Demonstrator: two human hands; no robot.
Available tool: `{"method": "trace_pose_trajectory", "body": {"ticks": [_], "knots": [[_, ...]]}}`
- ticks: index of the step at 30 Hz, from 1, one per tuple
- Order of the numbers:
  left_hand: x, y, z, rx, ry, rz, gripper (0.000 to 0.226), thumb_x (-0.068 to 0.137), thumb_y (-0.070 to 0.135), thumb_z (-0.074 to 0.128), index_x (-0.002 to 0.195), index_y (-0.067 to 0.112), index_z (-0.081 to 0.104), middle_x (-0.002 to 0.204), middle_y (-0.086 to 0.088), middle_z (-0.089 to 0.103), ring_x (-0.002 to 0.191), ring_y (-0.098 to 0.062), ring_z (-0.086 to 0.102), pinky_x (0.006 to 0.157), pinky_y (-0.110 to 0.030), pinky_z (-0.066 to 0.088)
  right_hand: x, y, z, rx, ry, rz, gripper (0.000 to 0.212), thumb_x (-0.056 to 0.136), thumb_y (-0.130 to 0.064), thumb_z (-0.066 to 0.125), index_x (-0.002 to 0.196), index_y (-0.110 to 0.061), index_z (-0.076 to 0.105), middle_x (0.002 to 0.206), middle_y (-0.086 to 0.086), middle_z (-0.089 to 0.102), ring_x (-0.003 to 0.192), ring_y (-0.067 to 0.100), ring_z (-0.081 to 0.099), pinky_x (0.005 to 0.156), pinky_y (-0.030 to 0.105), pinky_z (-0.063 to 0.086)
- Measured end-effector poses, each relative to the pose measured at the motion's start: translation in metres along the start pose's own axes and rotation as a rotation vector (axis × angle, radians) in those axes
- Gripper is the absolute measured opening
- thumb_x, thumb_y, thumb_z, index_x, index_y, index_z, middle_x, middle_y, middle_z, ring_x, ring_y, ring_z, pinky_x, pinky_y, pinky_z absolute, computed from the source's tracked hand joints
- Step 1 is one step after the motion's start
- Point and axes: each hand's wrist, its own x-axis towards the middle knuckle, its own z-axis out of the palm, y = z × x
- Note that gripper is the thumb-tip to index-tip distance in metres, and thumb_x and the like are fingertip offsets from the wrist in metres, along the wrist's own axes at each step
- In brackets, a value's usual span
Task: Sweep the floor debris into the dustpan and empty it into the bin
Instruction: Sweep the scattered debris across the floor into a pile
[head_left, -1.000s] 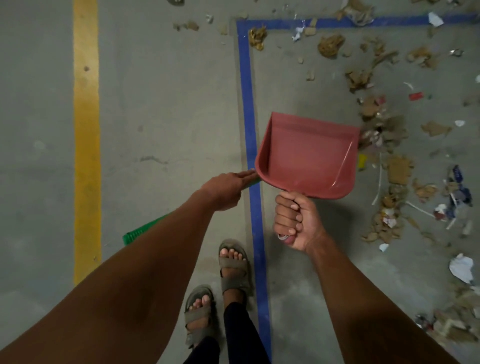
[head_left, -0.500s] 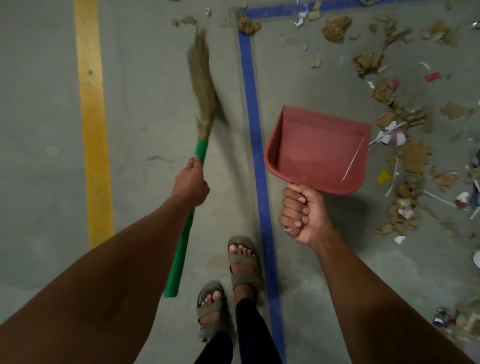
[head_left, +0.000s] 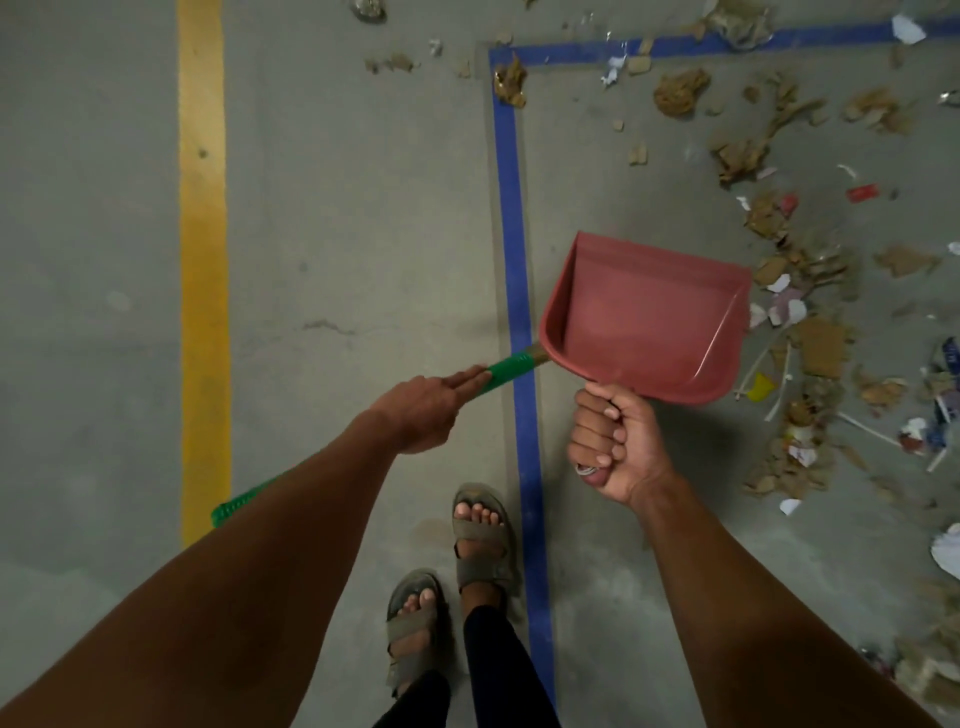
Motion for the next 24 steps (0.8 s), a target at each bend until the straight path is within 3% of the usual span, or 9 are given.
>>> {"method": "trace_pose_trajectory", "body": {"ticks": [4,8,12,15,18,20,24], "knots": [[-0.027,-0.036,-0.002,-0.167,0.223,-0.213,0.080,0.100,0.015,0.049,0.165,0.033,0.006,0.171,0.006,0.015,0.112,-0.043,0.065,0.095,-0.051,0.056,0.007,-0.007,0.015,-0.028,-0.013,0.003,0.040,0.094,-0.022,0.051,0.057,-0.023,0.037,0.042,-0.010,0.016,0.032,0.008,0.012,0.032,0.020,0.021],[-0.043,-0.071,-0.014,-0.274,0.433,-0.517,0.076,0.098,0.012,0.051,0.164,0.014,0.012,0.169,-0.013,0.022,0.118,-0.051,0.059,0.097,-0.054,0.051,0.027,-0.014,0.039,-0.046,-0.061,0.016,0.044,0.081,-0.019,0.074,0.058,-0.023,0.037,0.041,-0.010,0.019,0.030,0.008,0.015,0.031,0.020,0.025],[-0.032,-0.089,-0.027,-0.412,0.477,-0.794,0.070,0.099,0.011,0.051,0.159,0.004,0.017,0.164,-0.019,0.027,0.125,-0.049,0.053,0.102,-0.056,0.048,0.046,-0.019,0.053,-0.059,-0.105,0.038,0.045,0.079,-0.019,0.076,0.057,-0.023,0.037,0.041,-0.009,0.017,0.030,0.009,0.015,0.031,0.020,0.027],[-0.012,-0.096,-0.044,-0.519,0.415,-0.914,0.056,0.094,0.009,0.055,0.146,0.001,0.035,0.146,-0.023,0.049,0.117,-0.045,0.059,0.098,-0.052,0.051,0.058,-0.021,0.060,-0.061,-0.111,0.053,0.044,0.080,-0.018,0.075,0.057,-0.023,0.038,0.041,-0.009,0.017,0.030,0.009,0.015,0.031,0.020,0.028],[0.011,-0.091,-0.056,-0.517,0.331,-0.827,0.047,0.091,0.008,0.057,0.136,0.005,0.043,0.129,-0.022,0.059,0.109,-0.043,0.062,0.094,-0.049,0.054,0.070,-0.022,0.063,-0.066,-0.072,0.053,0.039,0.089,-0.020,0.061,0.057,-0.023,0.038,0.041,-0.010,0.017,0.030,0.008,0.015,0.030,0.021,0.030],[0.027,-0.085,-0.062,-0.452,0.271,-0.673,0.056,0.092,0.007,0.056,0.144,0.008,0.037,0.135,-0.022,0.057,0.110,-0.044,0.062,0.094,-0.049,0.054,0.078,-0.023,0.064,-0.068,-0.046,0.056,0.039,0.094,-0.022,0.052,0.057,-0.023,0.038,0.039,-0.010,0.020,0.030,0.008,0.015,0.030,0.021,0.030],[0.051,-0.083,-0.070,-0.255,0.079,-0.313,0.078,0.096,0.005,0.051,0.163,0.025,0.018,0.163,-0.012,0.035,0.124,-0.042,0.057,0.103,-0.046,0.050,0.090,-0.023,0.074,-0.081,-0.030,0.068,0.044,0.080,-0.019,0.076,0.057,-0.023,0.038,0.039,-0.009,0.021,0.030,0.009,0.014,0.031,0.020,0.022]]}}
